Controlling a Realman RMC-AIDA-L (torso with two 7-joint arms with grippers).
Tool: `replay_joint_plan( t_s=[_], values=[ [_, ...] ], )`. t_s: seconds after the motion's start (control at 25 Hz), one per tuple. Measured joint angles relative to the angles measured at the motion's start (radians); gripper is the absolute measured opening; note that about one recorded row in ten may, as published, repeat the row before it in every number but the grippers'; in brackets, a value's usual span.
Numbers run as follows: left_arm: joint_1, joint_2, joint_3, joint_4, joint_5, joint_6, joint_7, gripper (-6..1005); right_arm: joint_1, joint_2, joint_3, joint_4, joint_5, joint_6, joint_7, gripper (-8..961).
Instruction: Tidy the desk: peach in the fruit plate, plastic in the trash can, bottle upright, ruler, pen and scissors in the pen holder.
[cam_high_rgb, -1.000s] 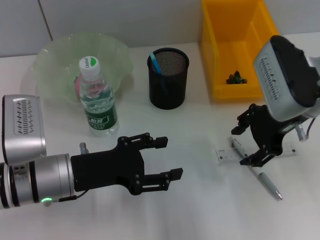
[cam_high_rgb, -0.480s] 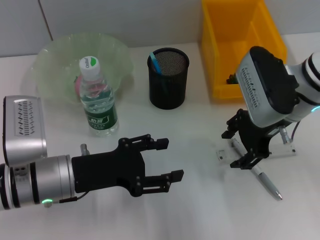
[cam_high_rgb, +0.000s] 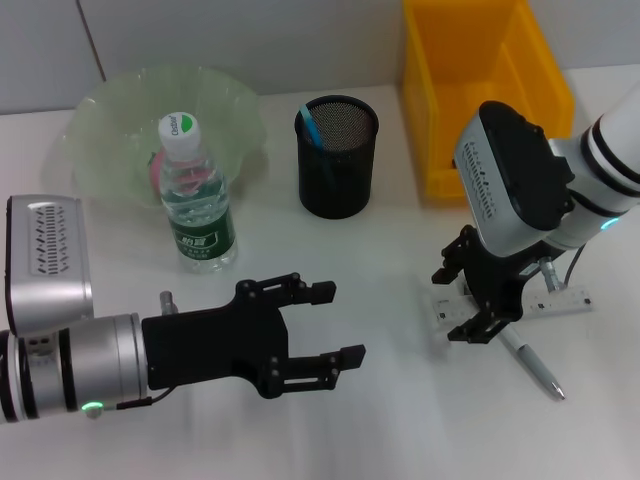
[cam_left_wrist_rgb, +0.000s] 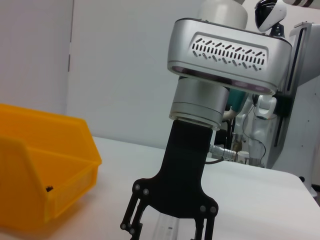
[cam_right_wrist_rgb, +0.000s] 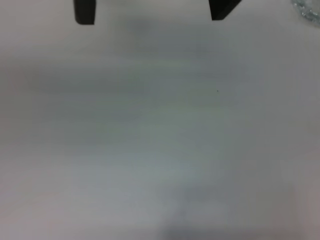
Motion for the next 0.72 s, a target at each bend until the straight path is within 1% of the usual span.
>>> replay_joint_plan(
  t_s=[0.24,0.72],
  values=[
    [-0.001,-0.002,-0.004,0.000,0.013,0.000,-0.013,785,0.024,-0.001,0.000,0.049,-0.004,0.026,0.000,628],
    [-0.004,-0.003,-0.005,0.000,0.013,0.001,-0.014,785,0.043,-0.003,0.000,0.101,-0.007,0.047,0.000,613]
  ],
)
